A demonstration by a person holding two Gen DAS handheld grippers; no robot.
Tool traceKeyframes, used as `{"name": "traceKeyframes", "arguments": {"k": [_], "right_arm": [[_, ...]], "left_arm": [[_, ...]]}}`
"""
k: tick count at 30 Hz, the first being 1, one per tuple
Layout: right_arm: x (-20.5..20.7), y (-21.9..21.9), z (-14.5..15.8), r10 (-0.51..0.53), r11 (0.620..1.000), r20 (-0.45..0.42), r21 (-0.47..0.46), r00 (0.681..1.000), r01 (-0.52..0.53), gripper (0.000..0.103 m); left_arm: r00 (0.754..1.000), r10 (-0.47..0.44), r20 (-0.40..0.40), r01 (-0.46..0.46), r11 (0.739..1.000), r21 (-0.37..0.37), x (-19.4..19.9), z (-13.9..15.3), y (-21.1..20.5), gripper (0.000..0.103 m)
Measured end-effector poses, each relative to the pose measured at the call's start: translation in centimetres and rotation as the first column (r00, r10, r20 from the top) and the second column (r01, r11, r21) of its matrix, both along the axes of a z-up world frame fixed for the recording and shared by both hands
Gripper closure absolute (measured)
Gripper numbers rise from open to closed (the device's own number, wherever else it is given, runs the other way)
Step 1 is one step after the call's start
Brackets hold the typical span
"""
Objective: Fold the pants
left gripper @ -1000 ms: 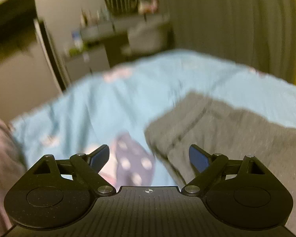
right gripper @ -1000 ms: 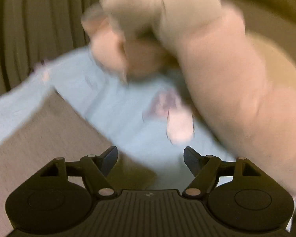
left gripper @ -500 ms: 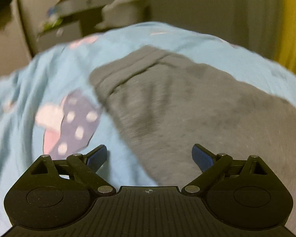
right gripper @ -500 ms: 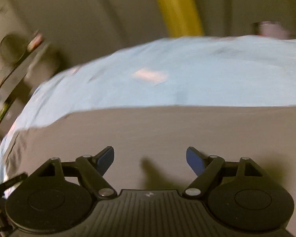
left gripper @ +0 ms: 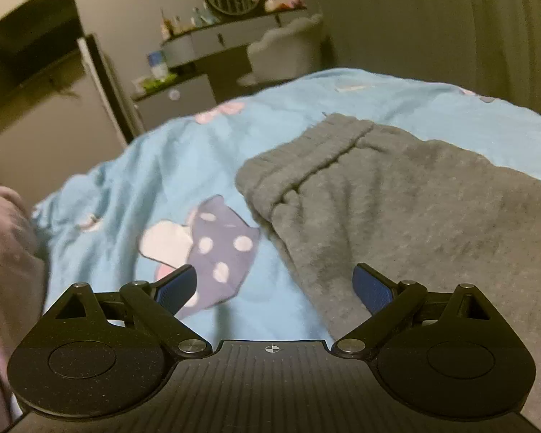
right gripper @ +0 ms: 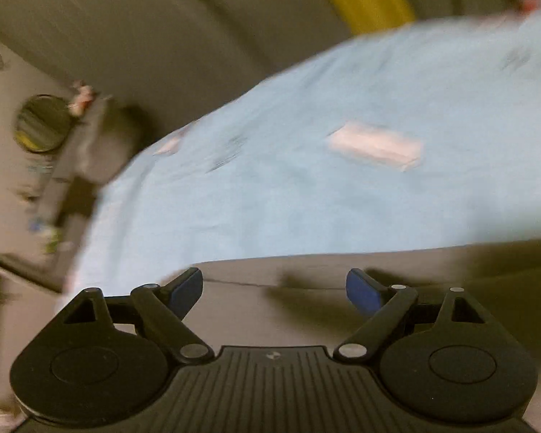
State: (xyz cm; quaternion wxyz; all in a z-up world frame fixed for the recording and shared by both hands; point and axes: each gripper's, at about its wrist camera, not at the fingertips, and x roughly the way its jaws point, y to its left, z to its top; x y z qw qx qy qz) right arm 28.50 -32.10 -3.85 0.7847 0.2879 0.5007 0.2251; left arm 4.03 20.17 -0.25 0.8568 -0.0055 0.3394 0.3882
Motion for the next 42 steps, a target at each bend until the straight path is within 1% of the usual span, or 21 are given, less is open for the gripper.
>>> {"name": "traceKeyframes", "arguments": {"k": [2,4,6,8,12,16,20,23,24,26,28,29,30,32,34,35,38,39,40,41,42], "right_arm": [[2.1,1.6,-1.3,0.062,0.998,-0.097,0.017,0.993,-0.061,0.011],[2.7,3.2,-1.6,0.131,0.991,-0.156,0.059,0.979,-0.123,0.007],[4.0,4.1,-1.7,0.238,0.97,-0.211,0.091,0.948,-0.223,0.006],[5.2,5.2,-2.4,0.291,0.956,-0.255,0.109,0.922,-0.272,0.004],[6.1,7.8,-3.7,0.358,0.93,-0.323,0.205,0.876,-0.304,0.004],[7.4,10.7,-4.7,0.394,0.908,-0.37,0.301,0.842,-0.292,0.004],[8.4,11.5,-5.2,0.331,0.918,-0.396,0.347,0.856,-0.194,0.004],[9.0,9.2,-4.6,0.218,0.905,-0.334,0.42,0.917,-0.062,0.004],[9.1,8.0,-4.4,0.162,0.887,-0.307,0.461,0.938,-0.002,0.004],[8.9,6.3,-4.3,0.076,0.87,-0.276,0.488,0.958,0.072,0.004],[8.1,4.6,-2.5,-0.068,0.908,-0.133,0.402,0.989,0.116,0.004],[8.0,4.0,-2.0,-0.108,0.917,-0.115,0.373,0.988,0.143,0.004],[7.9,3.6,-1.8,-0.112,0.91,-0.145,0.382,0.983,0.16,0.004],[7.0,4.0,-1.0,-0.021,0.882,-0.143,0.463,0.99,0.085,0.004],[5.4,6.4,0.5,0.111,0.899,-0.087,0.433,0.99,-0.063,0.004],[4.5,7.5,0.6,0.174,0.902,-0.087,0.415,0.981,-0.123,0.004],[2.5,9.3,-1.1,0.26,0.916,-0.188,0.359,0.947,-0.18,0.004],[2.6,9.8,-1.6,0.237,0.941,-0.191,0.291,0.953,-0.176,0.007],[3.0,9.7,-1.3,0.187,0.963,-0.151,0.225,0.971,-0.151,0.013],[3.3,9.1,-0.4,0.106,0.99,-0.055,0.097,0.993,-0.101,0.022],[3.1,8.3,0.7,-0.006,0.998,0.045,-0.06,0.999,0.009,0.022]], "left_arm": [[1.0,0.013,-0.006,-0.013,1.0,0.021,0.1,0.0,0.0,0.004],[1.0,0.014,-0.01,-0.014,0.999,0.031,0.4,-0.1,0.0,0.004],[1.0,0.018,-0.013,-0.018,1.0,0.025,0.3,-0.1,0.1,0.004],[1.0,0.022,-0.013,-0.022,1.0,0.02,0.4,-0.2,0.2,0.004],[0.999,0.022,-0.025,-0.021,0.999,0.034,0.6,-0.5,0.0,0.004],[0.999,0.024,-0.025,-0.023,0.999,0.038,0.6,-0.5,-0.1,0.003],[0.999,0.026,-0.028,-0.024,0.998,0.05,0.8,-0.7,-0.3,0.003],[0.999,0.022,-0.032,-0.02,0.998,0.064,1.0,-0.8,-0.5,0.003],[0.999,0.021,-0.032,-0.019,0.998,0.065,1.0,-0.9,-0.5,0.003],[0.999,0.021,-0.028,-0.02,0.998,0.062,1.0,-0.9,-0.4,0.002],[0.999,0.022,-0.024,-0.021,0.998,0.055,0.9,-0.9,-0.3,0.002],[1.0,0.022,-0.022,-0.021,0.998,0.053,0.9,-0.9,-0.3,0.002],[0.999,0.023,-0.022,-0.022,0.998,0.054,0.9,-0.9,-0.3,0.002],[0.999,0.021,-0.026,-0.02,0.998,0.062,0.9,-0.9,-0.4,0.002],[0.999,0.021,-0.029,-0.019,0.997,0.068,1.0,-1.0,-0.4,0.002],[0.999,0.021,-0.031,-0.019,0.997,0.072,1.1,-1.0,-0.5,0.002],[0.999,0.021,-0.03,-0.019,0.997,0.073,1.0,-1.0,-0.5,0.002],[0.999,0.021,-0.029,-0.019,0.997,0.073,1.0,-1.0,-0.5,0.002],[0.999,0.021,-0.027,-0.019,0.997,0.074,1.0,-1.0,-0.6,0.002],[0.999,0.02,-0.028,-0.018,0.997,0.075,1.0,-1.0,-0.5,0.002],[0.999,0.019,-0.027,-0.017,0.997,0.075,1.0,-1.0,-0.5,0.002]]}}
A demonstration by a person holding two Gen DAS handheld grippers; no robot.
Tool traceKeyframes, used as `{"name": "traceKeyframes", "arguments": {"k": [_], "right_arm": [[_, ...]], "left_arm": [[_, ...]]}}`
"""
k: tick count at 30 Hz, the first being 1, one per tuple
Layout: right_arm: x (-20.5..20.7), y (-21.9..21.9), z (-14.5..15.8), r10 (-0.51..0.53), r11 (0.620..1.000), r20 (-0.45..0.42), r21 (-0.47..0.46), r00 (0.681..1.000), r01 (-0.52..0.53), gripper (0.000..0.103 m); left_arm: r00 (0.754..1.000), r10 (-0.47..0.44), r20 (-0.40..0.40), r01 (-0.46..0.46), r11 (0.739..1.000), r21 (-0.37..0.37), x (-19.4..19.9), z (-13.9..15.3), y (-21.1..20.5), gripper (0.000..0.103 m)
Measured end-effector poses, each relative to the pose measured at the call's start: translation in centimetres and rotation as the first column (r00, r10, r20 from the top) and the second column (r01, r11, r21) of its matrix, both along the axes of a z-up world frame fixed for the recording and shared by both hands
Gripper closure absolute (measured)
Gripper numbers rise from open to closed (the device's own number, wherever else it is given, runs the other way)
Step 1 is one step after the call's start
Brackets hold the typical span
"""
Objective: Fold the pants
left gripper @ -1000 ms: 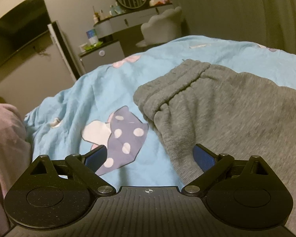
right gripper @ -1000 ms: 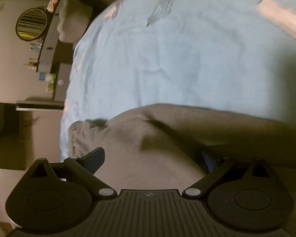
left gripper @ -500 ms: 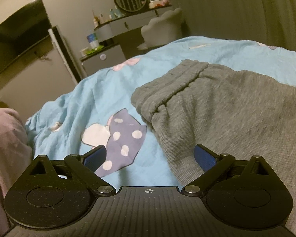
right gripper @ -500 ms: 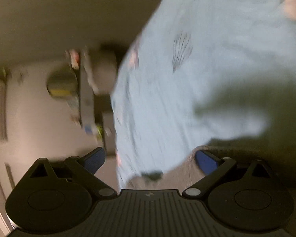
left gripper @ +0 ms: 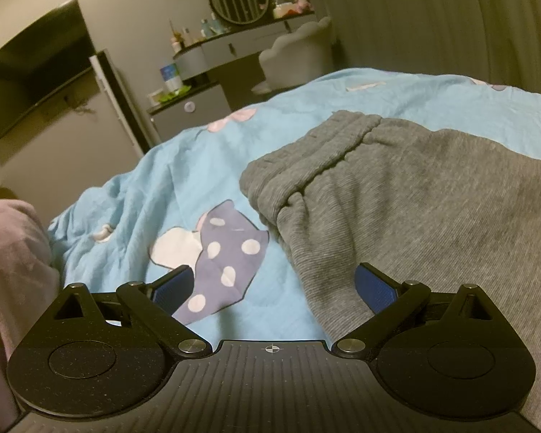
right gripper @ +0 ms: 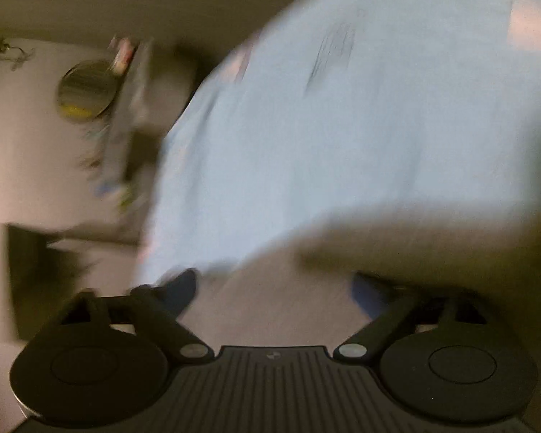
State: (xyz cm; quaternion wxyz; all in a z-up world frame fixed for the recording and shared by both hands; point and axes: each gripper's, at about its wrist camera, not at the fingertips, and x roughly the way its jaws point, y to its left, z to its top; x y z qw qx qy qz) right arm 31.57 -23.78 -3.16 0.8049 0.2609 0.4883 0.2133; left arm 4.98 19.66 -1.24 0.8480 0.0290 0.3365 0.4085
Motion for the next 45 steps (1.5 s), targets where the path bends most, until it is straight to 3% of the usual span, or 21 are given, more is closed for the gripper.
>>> {"name": "traceKeyframes", "arguments": {"k": [1,2,5,8,11,12,13,14,15,17,21,25,28,29,33,35,37,39,41,43,45], "right_arm": [[-0.2,-0.6,0.8,-0.088,0.991,0.058,-0.093,0.994,0.093,0.02],[-0.7,-1.3,1.4,-0.11,0.991,0.076,-0.069,0.991,0.115,0.02],[-4.0,-4.5,2.7,-0.036,0.99,0.048,0.139,0.998,0.029,0.014],[-9.7,-6.4,3.1,0.013,0.987,0.081,0.159,0.997,-0.025,0.009],[-13.5,-9.2,-0.1,0.007,0.981,-0.023,0.194,1.0,-0.003,0.006],[-14.2,-10.5,-1.6,-0.05,0.987,-0.084,0.148,0.995,0.062,0.011],[-15.0,-11.9,-2.3,-0.099,0.981,-0.102,0.154,0.99,0.114,0.027],[-16.0,-13.7,-2.5,-0.156,0.971,-0.117,0.164,0.981,0.174,0.055],[-16.8,-15.3,-2.4,-0.212,0.959,-0.142,0.16,0.967,0.234,0.057],[-19.4,-19.3,-0.9,-0.334,0.919,-0.141,0.17,0.932,0.355,0.051],[-25.1,-27.8,2.4,-0.561,0.826,-0.059,0.025,0.826,0.563,0.041],[-32.7,-36.8,3.3,-0.732,0.678,-0.07,0.012,0.677,0.735,0.041],[-38.3,-41.2,3.1,-0.831,0.554,-0.079,-0.019,0.551,0.832,0.041],[-40.0,-42.4,2.8,-0.857,0.511,-0.092,-0.024,0.507,0.859,0.042],[-43.4,-44.1,2.0,-0.912,0.402,-0.103,-0.044,0.396,0.914,0.043],[-44.0,-44.1,1.2,-0.924,0.37,-0.107,-0.018,0.366,0.929,0.047],[-44.5,-44.4,0.3,-0.923,0.371,-0.112,0.005,0.369,0.929,0.047],[-44.0,-45.2,0.5,-0.921,0.376,-0.107,0.0,0.374,0.927,0.05],[-43.9,-46.0,0.6,-0.912,0.4,-0.085,0.027,0.401,0.916,0.051],[-43.3,-46.7,0.4,-0.91,0.407,-0.086,0.011,0.406,0.913,0.051],[-42.8,-47.2,-0.1,-0.916,0.388,-0.099,0.022,0.388,0.921,0.05]], "left_arm": [[1.0,-0.001,0.002,0.001,1.0,-0.002,0.0,0.0,0.0,0.002],[1.0,-0.002,0.007,0.002,1.0,-0.005,-0.1,0.1,0.1,0.002],[1.0,0.001,0.016,-0.001,1.0,-0.018,-0.1,0.0,0.3,0.002],[1.0,0.0,0.002,0.0,1.0,0.009,0.3,-0.1,-0.1,0.002],[1.0,-0.004,-0.02,0.005,0.999,0.045,0.6,-0.2,-0.6,0.002],[1.0,-0.004,-0.022,0.005,0.999,0.048,0.6,-0.1,-0.6,0.002],[1.0,-0.002,-0.019,0.003,0.999,0.045,0.5,-0.1,-0.6,0.002],[1.0,0.003,-0.016,-0.002,0.999,0.042,0.4,0.0,-0.4,0.002],[1.0,0.014,-0.012,-0.014,0.999,0.042,0.3,0.1,-0.3,0.002],[0.999,0.042,0.005,-0.042,0.997,0.06,-0.1,0.6,-0.2,0.002],[0.994,0.1,0.05,-0.107,0.978,0.177,-0.9,2.1,-1.3,0.003],[0.994,0.06,0.093,-0.086,0.947,0.31,-1.4,4.1,-4.9,0.003],[0.993,-0.038,0.109,-0.017,0.886,0.463,-1.3,5.5,-9.1,0.003],[0.99,-0.079,0.119,0.015,0.884,0.467,-1.3,6.0,-10.2,0.003],[0.952,-0.262,0.16,0.196,0.92,0.34,-1.6,8.2,-13.7,0.003],[0.926,-0.327,0.187,0.267,0.92,0.288,-1.9,8.9,-15.1,0.003],[0.88,-0.424,0.213,0.378,0.898,0.226,-2.4,8.7,-16.2,0.003],[0.82,-0.529,0.217,0.515,0.849,0.123,-2.7,7.6,-16.9,0.003],[0.788,-0.579,0.208,0.59,0.807,0.013,-2.6,6.0,-16.8,0.003],[0.786,-0.591,0.182,0.614,0.781,-0.113,-1.7,4.2,-16.2,0.003],[0.826,-0.549,0.13,0.564,0.793,-0.23,0.1,3.0,-14.8,0.003]]}}
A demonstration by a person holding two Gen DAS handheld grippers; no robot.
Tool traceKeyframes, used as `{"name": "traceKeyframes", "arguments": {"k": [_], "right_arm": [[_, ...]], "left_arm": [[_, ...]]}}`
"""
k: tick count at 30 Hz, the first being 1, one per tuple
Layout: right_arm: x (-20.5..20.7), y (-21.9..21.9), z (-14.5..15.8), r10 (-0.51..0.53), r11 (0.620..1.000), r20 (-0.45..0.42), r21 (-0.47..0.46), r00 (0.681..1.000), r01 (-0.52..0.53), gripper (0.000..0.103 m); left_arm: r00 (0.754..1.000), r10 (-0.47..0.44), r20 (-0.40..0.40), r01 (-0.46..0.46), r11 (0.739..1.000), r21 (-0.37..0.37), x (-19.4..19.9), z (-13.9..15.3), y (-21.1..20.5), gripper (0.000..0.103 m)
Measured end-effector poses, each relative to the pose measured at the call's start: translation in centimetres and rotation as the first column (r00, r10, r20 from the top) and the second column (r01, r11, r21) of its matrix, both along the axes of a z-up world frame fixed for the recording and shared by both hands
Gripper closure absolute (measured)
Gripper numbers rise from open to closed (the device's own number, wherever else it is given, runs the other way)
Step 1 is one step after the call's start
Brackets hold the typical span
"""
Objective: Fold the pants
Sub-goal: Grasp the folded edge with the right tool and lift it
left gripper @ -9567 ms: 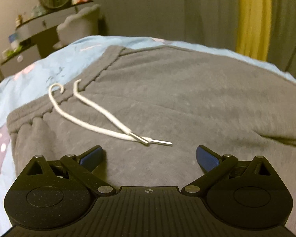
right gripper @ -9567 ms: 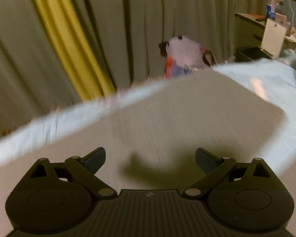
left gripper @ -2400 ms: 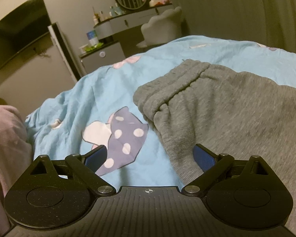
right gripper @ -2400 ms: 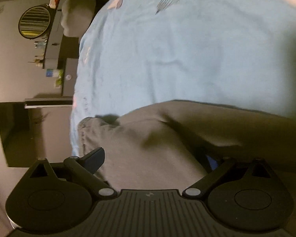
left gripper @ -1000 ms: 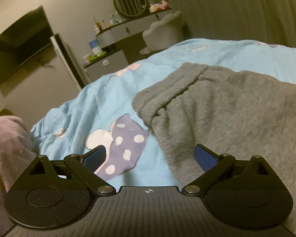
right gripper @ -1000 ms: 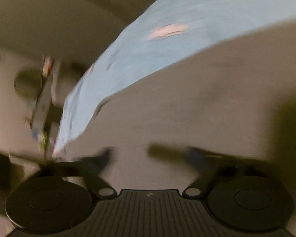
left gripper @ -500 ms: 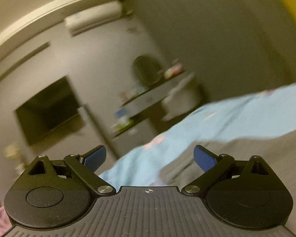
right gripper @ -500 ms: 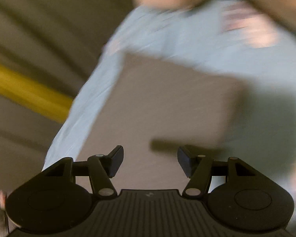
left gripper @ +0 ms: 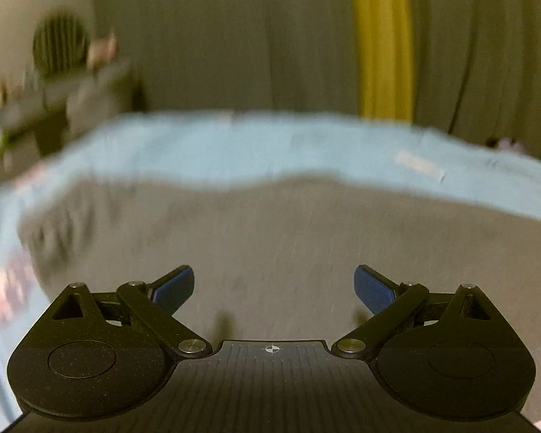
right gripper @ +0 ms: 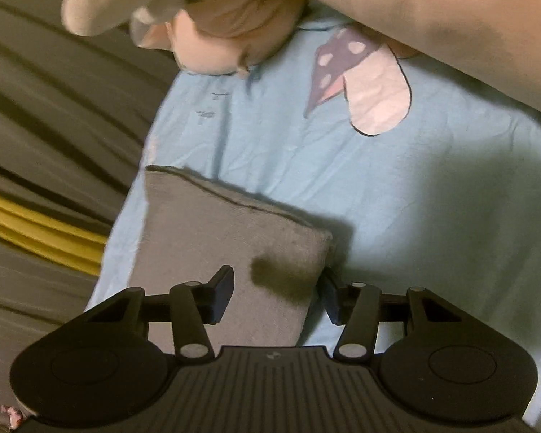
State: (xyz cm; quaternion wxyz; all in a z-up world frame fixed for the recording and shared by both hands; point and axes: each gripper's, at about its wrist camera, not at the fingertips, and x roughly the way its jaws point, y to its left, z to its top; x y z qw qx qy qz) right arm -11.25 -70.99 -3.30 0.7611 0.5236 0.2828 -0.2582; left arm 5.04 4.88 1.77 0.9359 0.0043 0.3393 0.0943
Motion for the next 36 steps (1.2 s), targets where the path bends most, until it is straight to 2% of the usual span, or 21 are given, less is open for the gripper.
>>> {"name": "traceKeyframes", "arguments": {"k": [3,4,5,6,7,11,14,16,18,21,23,31,36], "right_arm": [[0.0,0.0,-0.3,-0.011,1.0,0.038,0.013,0.999,0.01,0.05],[-0.1,0.0,-0.3,-0.007,1.0,0.047,0.014,0.999,0.007,0.051],[0.0,0.0,-0.4,-0.005,1.0,0.05,0.009,0.999,0.005,0.059],[0.0,0.1,-0.2,0.0,1.0,0.045,-0.001,0.999,0.0,0.079],[0.0,0.2,-0.2,0.01,1.0,0.038,-0.011,0.999,-0.009,0.085],[0.0,0.6,-0.3,0.023,0.999,0.063,-0.042,0.998,-0.02,0.084],[0.4,0.1,-1.2,0.018,1.0,0.076,-0.015,0.997,-0.017,0.076],[0.6,0.0,-1.3,0.012,1.0,0.085,-0.013,0.996,-0.01,0.075],[0.8,0.1,-1.1,0.024,0.999,0.067,-0.035,0.997,-0.022,0.079],[1.7,0.9,0.2,0.066,0.99,0.001,-0.128,0.998,-0.066,0.086],[2.3,1.3,0.8,0.074,0.983,-0.028,-0.168,0.997,-0.078,0.086],[2.5,1.8,1.8,0.056,0.981,-0.035,-0.183,0.998,-0.061,0.088],[2.8,1.4,0.7,0.03,0.987,-0.062,-0.158,0.998,-0.04,0.087]], "left_arm": [[0.993,0.093,-0.075,-0.102,0.986,-0.134,1.4,-1.0,3.1,0.003],[0.989,0.118,-0.087,-0.13,0.979,-0.158,1.7,-1.2,4.0,0.003],[0.985,0.143,-0.1,-0.159,0.972,-0.174,1.9,-1.4,4.6,0.003],[0.981,0.159,-0.112,-0.177,0.967,-0.18,2.1,-1.5,4.8,0.003],[0.979,0.167,-0.119,-0.187,0.966,-0.18,1.8,-1.7,4.6,0.003],[0.981,0.153,-0.123,-0.17,0.975,-0.142,1.9,-2.0,3.7,0.003],[0.983,0.13,-0.128,-0.144,0.983,-0.109,2.0,-2.3,3.1,0.003],[0.984,0.125,-0.129,-0.137,0.986,-0.093,2.0,-2.1,2.7,0.003],[0.984,0.129,-0.121,-0.139,0.987,-0.078,1.8,-2.1,2.6,0.003],[0.984,0.14,-0.109,-0.147,0.987,-0.061,1.6,-1.8,2.3,0.003],[0.985,0.141,-0.102,-0.147,0.988,-0.053,1.5,-1.7,2.2,0.003],[0.984,0.134,-0.116,-0.141,0.989,-0.053,1.5,-1.7,2.3,0.003],[0.982,0.132,-0.134,-0.142,0.987,-0.07,1.6,-1.9,2.5,0.003]]}}
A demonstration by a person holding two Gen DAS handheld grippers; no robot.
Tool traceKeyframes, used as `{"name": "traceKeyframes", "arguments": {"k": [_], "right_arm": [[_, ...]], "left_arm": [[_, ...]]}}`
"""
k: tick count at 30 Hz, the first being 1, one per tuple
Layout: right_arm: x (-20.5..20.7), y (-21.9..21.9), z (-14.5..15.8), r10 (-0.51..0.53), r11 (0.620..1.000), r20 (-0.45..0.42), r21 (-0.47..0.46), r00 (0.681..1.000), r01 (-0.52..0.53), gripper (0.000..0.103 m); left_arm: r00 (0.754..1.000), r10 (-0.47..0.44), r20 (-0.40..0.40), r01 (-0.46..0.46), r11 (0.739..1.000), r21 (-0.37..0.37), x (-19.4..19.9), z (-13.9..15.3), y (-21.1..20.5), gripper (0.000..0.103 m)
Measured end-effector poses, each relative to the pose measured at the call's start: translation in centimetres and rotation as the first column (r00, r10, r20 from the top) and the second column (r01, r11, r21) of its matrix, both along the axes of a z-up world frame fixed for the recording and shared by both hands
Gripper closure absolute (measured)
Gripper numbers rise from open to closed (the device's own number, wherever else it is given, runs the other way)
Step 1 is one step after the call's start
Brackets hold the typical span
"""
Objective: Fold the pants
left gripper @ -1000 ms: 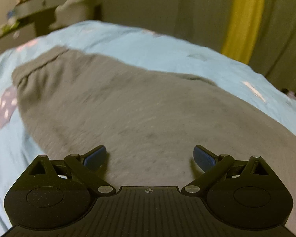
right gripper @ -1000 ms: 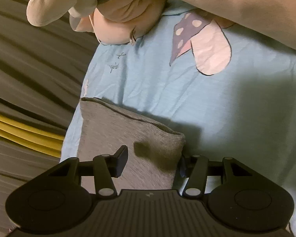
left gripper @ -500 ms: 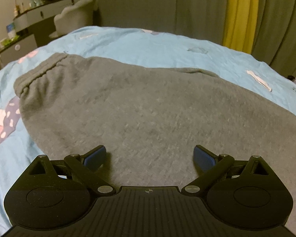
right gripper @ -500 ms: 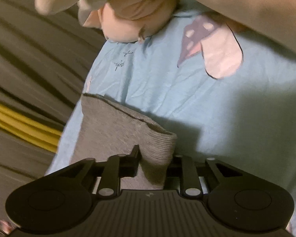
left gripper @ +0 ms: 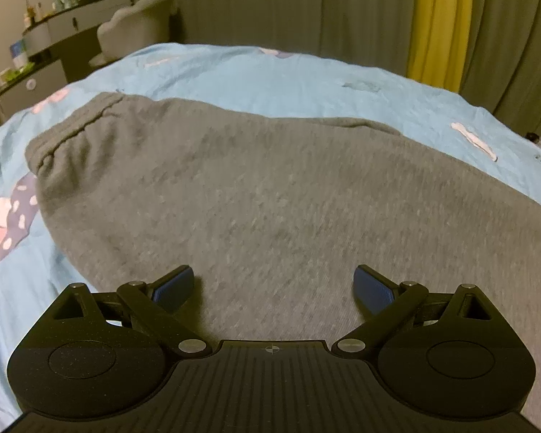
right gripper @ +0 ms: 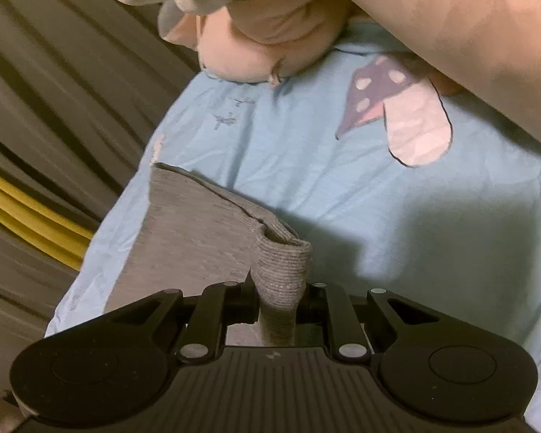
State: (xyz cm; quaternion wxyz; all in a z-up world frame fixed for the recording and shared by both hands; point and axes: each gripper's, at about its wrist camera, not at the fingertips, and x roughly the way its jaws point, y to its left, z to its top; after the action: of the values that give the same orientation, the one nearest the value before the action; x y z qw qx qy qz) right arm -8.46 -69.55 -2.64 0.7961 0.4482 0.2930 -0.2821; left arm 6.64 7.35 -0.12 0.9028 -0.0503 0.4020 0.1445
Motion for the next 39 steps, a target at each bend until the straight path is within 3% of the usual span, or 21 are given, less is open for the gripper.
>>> {"name": "traceKeyframes", "arguments": {"k": [19,25,27,28,30,32,33,36,39], "right_arm": [[-0.3,0.1,-1.0,-0.029,0.999,0.038,0.039,0.999,0.027,0.072],[0.8,1.6,1.4,-0.003,0.997,-0.025,-0.08,1.0,0.001,0.088],[2.0,4.3,4.5,0.068,0.974,-0.009,-0.217,0.998,-0.068,0.089],[2.8,6.2,6.4,0.135,0.943,-0.004,-0.308,0.991,-0.13,0.089],[4.0,11.4,9.7,0.297,0.854,0.018,-0.453,0.955,-0.257,0.089],[4.8,17.3,11.8,0.511,0.747,0.057,-0.524,0.858,-0.41,0.089],[5.0,20.5,12.0,0.616,0.683,0.072,-0.545,0.784,-0.487,0.089],[6.1,27.8,9.4,0.791,0.52,0.008,-0.537,0.612,-0.664,0.089],[7.7,32.4,3.8,0.856,0.409,-0.147,-0.396,0.496,-0.822,0.088]], "left_arm": [[1.0,0.001,-0.024,-0.001,1.0,-0.007,0.3,-0.4,-0.1,0.003],[1.0,0.006,0.012,-0.006,1.0,-0.025,-0.1,0.0,0.1,0.003],[0.999,0.011,0.035,-0.01,0.999,-0.034,-0.4,0.2,0.3,0.003],[0.999,0.015,0.044,-0.014,0.999,-0.035,-0.4,0.3,0.4,0.003],[0.998,0.02,0.057,-0.018,0.999,-0.036,-0.6,0.5,0.4,0.003],[0.997,0.025,0.068,-0.023,0.999,-0.036,-0.6,0.7,0.5,0.003],[0.997,0.029,0.075,-0.027,0.999,-0.036,-0.8,0.8,0.5,0.003],[0.995,0.038,0.088,-0.035,0.999,-0.041,-1.1,1.0,0.7,0.003],[0.995,0.028,0.091,-0.023,0.998,-0.053,-1.4,1.1,0.7,0.003]]}}
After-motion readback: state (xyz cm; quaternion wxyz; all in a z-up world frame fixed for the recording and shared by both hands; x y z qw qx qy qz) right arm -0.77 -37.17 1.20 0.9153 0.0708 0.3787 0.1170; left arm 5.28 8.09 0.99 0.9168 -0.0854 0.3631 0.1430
